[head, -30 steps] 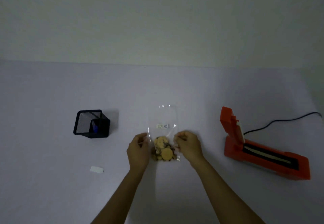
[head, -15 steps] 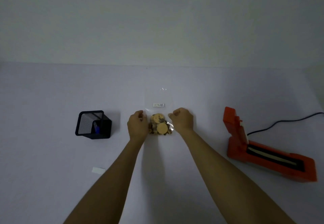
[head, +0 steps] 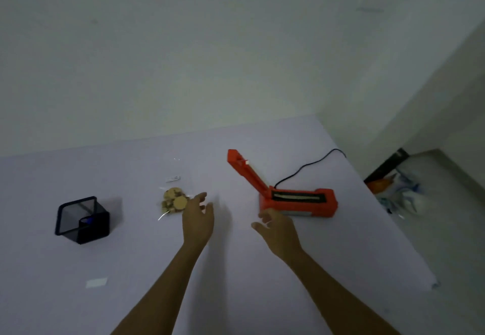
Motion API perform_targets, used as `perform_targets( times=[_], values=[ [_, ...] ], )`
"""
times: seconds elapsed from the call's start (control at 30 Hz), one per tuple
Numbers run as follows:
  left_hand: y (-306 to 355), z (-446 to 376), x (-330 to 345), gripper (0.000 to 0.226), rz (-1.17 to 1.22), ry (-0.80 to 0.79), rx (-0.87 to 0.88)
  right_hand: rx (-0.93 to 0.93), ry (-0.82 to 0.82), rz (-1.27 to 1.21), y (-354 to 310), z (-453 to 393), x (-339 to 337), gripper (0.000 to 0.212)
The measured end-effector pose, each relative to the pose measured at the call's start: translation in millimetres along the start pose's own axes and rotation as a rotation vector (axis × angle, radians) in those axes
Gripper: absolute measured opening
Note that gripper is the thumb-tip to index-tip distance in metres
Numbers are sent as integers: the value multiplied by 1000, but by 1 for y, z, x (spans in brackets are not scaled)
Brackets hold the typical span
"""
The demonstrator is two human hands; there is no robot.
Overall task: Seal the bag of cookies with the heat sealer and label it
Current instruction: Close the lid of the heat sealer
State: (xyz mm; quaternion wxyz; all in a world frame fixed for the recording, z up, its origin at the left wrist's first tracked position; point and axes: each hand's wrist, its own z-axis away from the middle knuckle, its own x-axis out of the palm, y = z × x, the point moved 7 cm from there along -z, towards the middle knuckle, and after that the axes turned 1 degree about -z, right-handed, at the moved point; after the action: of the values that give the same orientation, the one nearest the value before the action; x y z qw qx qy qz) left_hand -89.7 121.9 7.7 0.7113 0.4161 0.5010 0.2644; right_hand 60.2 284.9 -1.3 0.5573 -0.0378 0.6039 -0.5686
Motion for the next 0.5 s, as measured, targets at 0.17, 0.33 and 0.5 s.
perform_targets(
  times=[0.17, 0.33, 0.5],
  values=[
    [45, 26, 38, 43, -18, -94, 110, -18, 115, 151, 55, -8, -113, 51],
    [70, 24, 73, 51, -23, -130, 106, -55, 46, 331, 93, -46, -168, 83],
    [71, 20, 102, 54, -22, -126, 62, -57, -71, 388, 119, -78, -169, 75]
  ],
)
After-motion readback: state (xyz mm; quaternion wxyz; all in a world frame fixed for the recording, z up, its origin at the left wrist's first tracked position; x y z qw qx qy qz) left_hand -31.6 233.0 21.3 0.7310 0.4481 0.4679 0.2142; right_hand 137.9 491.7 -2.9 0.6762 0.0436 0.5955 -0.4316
